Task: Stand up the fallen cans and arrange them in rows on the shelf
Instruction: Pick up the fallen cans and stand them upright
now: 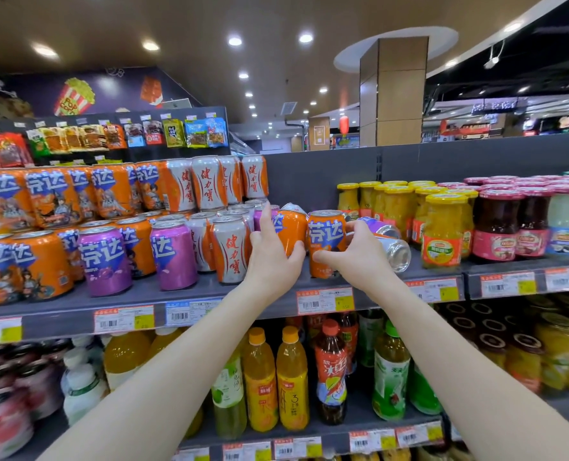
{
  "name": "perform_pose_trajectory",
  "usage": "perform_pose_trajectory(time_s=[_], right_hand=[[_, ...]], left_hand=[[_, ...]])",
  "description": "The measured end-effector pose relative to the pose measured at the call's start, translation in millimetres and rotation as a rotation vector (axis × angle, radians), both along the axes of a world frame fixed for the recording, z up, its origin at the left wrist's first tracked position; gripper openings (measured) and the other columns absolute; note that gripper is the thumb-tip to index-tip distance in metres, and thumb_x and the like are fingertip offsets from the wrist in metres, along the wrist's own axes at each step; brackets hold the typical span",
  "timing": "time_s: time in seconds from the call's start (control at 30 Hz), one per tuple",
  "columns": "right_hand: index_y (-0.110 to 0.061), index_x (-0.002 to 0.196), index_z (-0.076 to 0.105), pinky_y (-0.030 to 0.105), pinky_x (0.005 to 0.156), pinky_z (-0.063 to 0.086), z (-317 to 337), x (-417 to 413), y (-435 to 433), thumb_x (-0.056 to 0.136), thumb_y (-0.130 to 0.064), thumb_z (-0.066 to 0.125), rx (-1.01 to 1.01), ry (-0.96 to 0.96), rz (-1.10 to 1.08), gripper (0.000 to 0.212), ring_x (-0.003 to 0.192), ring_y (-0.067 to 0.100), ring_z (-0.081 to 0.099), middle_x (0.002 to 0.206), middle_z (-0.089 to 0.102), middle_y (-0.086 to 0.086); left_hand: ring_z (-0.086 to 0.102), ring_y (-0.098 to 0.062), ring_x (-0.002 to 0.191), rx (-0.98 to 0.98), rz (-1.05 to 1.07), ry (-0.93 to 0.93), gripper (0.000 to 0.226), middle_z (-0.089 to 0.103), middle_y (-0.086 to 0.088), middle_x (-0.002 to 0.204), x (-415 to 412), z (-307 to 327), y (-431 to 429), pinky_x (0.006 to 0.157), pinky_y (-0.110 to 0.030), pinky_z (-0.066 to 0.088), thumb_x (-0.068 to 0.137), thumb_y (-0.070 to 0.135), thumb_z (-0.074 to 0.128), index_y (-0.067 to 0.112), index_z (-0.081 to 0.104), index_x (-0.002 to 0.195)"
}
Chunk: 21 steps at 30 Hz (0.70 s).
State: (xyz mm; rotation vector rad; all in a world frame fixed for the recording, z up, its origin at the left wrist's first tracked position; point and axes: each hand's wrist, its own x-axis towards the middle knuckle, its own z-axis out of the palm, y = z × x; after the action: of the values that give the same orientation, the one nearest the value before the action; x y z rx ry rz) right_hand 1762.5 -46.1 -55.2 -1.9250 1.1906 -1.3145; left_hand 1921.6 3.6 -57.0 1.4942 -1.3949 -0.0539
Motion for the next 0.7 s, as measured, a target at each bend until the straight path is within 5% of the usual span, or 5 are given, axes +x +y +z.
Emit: perform_pose_trajectory(time_s=[0.2,0.37,0.47,0.7], right_hand=[[-0.029,0.113,0.046,0.017,0.062,0.04,3.9,0.8,1.0,0.075,-0.034,0.086,-0.017,0.041,0.022,0.056,0.079,-0.004,0.052,0.095,0.056,-0.016],[-0.027,0.112,0.049,0.024,0.07,0.047,5.6,9.0,-0.4,0.075,-0.035,0.086,-0.036,0.085,0.017,0.053,0.087,0.005,0.059,0.098,0.061,-0.011],[-0.023,0.116,0.054,0.03,0.08,0.052,5.6,19.3,-3.2,0.076,-0.034,0.086,-0.035,0.096,0.027,0.052,0.095,0.01,0.061,0.102,0.062,-0.009],[-0.02,0.126,0.057,0.025,0.075,0.05,5.5,31.7,-8.3,0.079,-0.032,0.084,-0.032,0.093,0.055,0.056,0.098,0.011,0.063,0.107,0.064,-0.008]], left_hand=[[0.047,-0.021,0.125,0.021,0.01,-0.029,0.084,0.036,-0.011,0.147,6.5,2.9,7.8,0.09,-0.028,0.044,0.095,0.034,0.066,0.025,0.012,0.159],[0.053,-0.02,0.127,0.001,0.019,0.071,0.082,0.047,-0.004,0.143,9.0,5.7,12.8,0.094,-0.035,0.056,0.089,0.031,0.075,0.023,0.024,0.152],[0.055,-0.019,0.126,-0.002,0.057,0.079,0.082,0.05,-0.004,0.144,9.8,5.8,16.7,0.085,-0.025,0.049,0.089,0.028,0.077,0.019,0.025,0.151],[0.055,-0.024,0.128,0.03,0.216,-0.167,0.091,0.053,-0.006,0.141,12.8,7.4,24.8,0.093,-0.037,0.052,0.086,0.042,0.078,0.019,0.024,0.155]])
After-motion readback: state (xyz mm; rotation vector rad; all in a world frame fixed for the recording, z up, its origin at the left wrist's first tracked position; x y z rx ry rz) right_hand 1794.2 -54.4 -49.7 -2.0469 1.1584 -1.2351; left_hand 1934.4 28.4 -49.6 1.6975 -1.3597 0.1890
